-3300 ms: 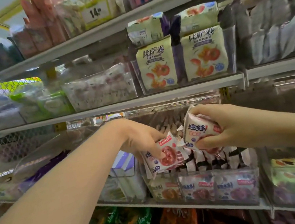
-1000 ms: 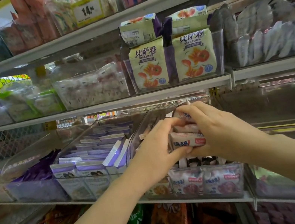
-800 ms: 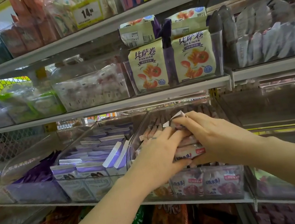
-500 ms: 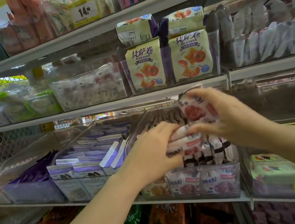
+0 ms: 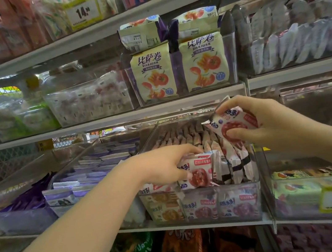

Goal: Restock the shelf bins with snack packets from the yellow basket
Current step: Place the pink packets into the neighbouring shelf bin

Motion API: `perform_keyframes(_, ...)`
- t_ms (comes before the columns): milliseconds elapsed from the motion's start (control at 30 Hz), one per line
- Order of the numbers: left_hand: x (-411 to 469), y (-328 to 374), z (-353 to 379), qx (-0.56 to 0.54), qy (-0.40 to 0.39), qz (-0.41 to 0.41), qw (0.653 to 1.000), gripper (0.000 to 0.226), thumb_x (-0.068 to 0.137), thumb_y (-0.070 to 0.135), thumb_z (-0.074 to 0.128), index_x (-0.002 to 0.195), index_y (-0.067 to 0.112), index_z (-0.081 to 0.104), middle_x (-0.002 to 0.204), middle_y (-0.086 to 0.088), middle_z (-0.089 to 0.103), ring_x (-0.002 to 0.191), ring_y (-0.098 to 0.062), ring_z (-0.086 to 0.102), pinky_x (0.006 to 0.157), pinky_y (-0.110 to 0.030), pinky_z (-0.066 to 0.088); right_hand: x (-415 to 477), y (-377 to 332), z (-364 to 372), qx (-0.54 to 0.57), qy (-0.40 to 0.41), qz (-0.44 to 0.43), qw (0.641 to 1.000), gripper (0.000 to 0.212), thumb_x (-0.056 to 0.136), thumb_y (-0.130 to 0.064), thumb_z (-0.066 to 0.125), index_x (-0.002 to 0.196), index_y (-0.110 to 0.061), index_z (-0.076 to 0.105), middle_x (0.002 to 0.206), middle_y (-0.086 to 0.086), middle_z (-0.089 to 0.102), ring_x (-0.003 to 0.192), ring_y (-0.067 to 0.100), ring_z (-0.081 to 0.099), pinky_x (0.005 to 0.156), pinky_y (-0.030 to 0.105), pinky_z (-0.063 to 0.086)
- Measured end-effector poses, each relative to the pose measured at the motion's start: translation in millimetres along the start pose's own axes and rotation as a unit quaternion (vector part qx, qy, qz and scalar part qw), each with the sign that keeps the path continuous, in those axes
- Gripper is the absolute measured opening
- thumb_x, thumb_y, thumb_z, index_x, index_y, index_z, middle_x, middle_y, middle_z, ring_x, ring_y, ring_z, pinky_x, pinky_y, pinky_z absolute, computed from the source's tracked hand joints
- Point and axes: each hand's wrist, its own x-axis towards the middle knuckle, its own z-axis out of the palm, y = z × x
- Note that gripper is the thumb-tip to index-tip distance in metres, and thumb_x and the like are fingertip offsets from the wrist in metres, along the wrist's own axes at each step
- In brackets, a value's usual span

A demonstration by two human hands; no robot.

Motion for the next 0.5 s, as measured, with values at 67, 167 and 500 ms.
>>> perform_keyframes(67,4,-2,3,-0.005,0.000,-0.001,1.000,0.062,0.094,0.020,0.059,0.144,0.038,0.028,0.150,0.009,0.037,0.135,-0.012,0.038,0.109,-0.034,0.036,-1,3,0,0.006,-0.033,0.020,0.999,0.037,0.083,-0.027,0.070,0.103,-0.052,0.052,0.097,-0.011,0.067,0.076,0.002,0.069,0.071,0.030,0.059)
perform_keyframes(167,5,-5,21,0.067,0.018,0.002,0.998,0.065,0.094,0.026,0.058,0.145,0.041,0.022,0.149,0.010,0.036,0.135,-0.015,0.035,0.111,-0.042,0.033,-3,3,1,0.007,-0.053,0.023,0.998,0.036,0.083,-0.027,0.069,0.103,-0.051,0.053,0.096,-0.007,0.069,0.077,0.005,0.070,0.073,0.033,0.059)
perform_keyframes(500,-18,-5,65,0.343,0.185,0.021,0.921,0.060,0.097,0.054,0.009,0.151,0.028,0.011,0.155,-0.001,0.014,0.144,-0.024,0.009,0.115,-0.055,-0.012,-13,-5,10,-0.111,-0.184,0.021,0.976,0.035,0.095,-0.030,0.053,0.108,-0.058,0.035,0.081,0.001,0.064,0.062,0.007,0.058,0.063,0.032,0.053)
